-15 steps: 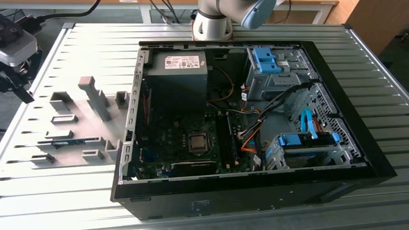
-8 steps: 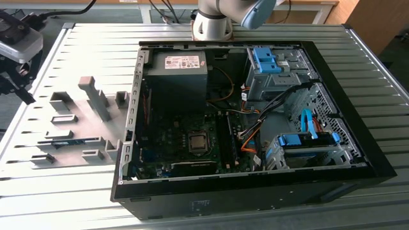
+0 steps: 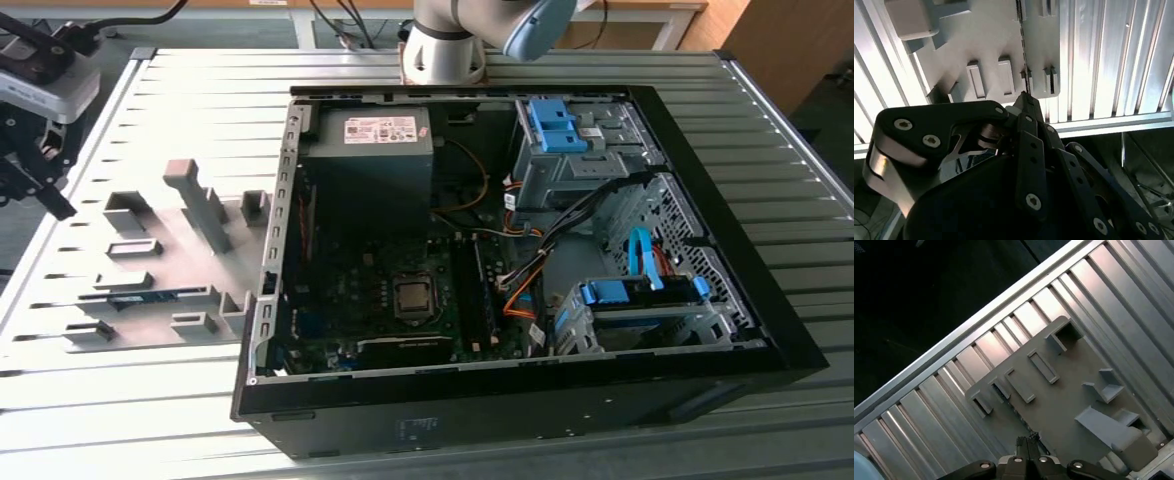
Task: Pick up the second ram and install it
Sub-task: 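Pick up the second ram and move it above second insertion slot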
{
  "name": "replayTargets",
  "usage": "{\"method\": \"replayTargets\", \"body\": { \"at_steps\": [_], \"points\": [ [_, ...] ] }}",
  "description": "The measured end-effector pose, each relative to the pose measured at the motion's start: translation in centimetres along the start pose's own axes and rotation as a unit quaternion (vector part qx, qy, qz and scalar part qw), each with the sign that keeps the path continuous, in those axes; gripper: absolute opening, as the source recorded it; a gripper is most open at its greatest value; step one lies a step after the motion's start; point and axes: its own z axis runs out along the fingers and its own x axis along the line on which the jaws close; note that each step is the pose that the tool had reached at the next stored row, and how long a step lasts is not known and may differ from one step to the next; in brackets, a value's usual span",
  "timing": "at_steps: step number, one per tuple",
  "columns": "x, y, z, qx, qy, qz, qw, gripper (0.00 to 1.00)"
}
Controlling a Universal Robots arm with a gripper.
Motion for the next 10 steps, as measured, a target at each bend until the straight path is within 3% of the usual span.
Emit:
{"method": "replayTargets", "body": {
  "at_steps": [5,10],
  "points": [
    [0.0,0.0,0.14,0.0006,0.001,-0.042,0.9991,0.1],
    [0.0,-0.01,0.3,0.0012,0.0022,-0.086,0.9963,0.1]
  ]
}}
